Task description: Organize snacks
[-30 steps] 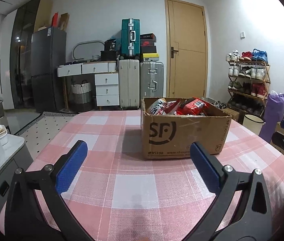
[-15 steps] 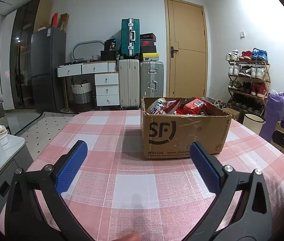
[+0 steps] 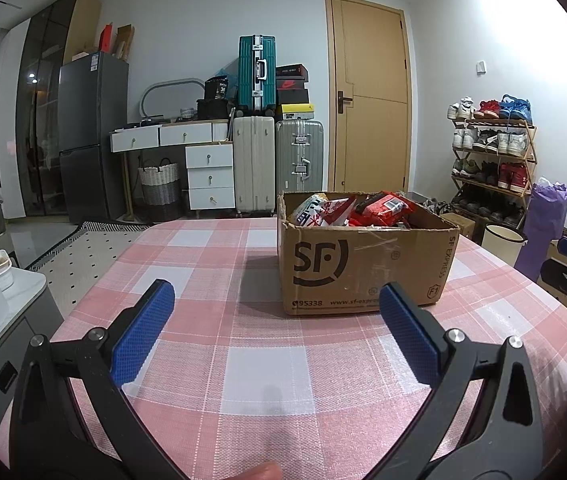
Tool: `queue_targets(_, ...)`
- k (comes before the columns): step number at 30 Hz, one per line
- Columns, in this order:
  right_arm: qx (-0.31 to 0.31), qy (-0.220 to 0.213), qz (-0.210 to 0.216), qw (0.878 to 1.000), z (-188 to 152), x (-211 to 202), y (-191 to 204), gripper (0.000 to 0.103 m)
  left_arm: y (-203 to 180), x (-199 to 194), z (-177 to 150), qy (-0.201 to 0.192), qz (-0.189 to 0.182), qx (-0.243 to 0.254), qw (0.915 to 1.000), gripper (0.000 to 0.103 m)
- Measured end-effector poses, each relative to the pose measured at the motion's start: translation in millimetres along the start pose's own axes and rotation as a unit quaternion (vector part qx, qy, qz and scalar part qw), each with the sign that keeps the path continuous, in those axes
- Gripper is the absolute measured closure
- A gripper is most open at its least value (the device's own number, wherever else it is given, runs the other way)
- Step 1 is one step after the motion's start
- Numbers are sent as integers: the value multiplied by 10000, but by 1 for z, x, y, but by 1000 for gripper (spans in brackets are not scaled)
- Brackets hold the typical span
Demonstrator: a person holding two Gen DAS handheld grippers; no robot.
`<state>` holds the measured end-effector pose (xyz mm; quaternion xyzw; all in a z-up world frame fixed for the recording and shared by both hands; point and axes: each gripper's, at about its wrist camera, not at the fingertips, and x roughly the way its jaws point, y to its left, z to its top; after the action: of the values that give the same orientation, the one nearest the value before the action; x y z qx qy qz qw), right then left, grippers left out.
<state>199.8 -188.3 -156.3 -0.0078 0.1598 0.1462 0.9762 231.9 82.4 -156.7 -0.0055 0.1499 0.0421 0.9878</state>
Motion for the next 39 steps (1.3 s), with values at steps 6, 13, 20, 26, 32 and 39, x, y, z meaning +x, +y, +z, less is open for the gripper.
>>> queue_targets(6, 6, -2, -3, 10000, 0, 0, -1, 1, -1, 2, 0, 7, 2, -5, 10000, 1)
queue_targets(13, 2, -4, -6, 10000, 0, -1, -1, 1, -1, 2, -1, 7, 1, -4, 10000, 1)
queue_targets(20, -3, -2, -4, 10000, 0, 0, -1, 1, -1, 2, 0, 3, 0, -4, 10000, 1)
queue_targets(26, 7, -1, -5, 10000, 1, -1, -1, 1, 0, 1, 0, 1, 0, -3, 10000, 1)
queue_targets(32, 7, 0, -4, 10000, 0, 0, -2, 1, 0, 1, 0, 3, 0, -2, 10000, 1)
queue_targets(39, 4, 2, -3, 10000, 1, -1, -1, 1, -2, 2, -1, 4, 3, 0, 10000, 1)
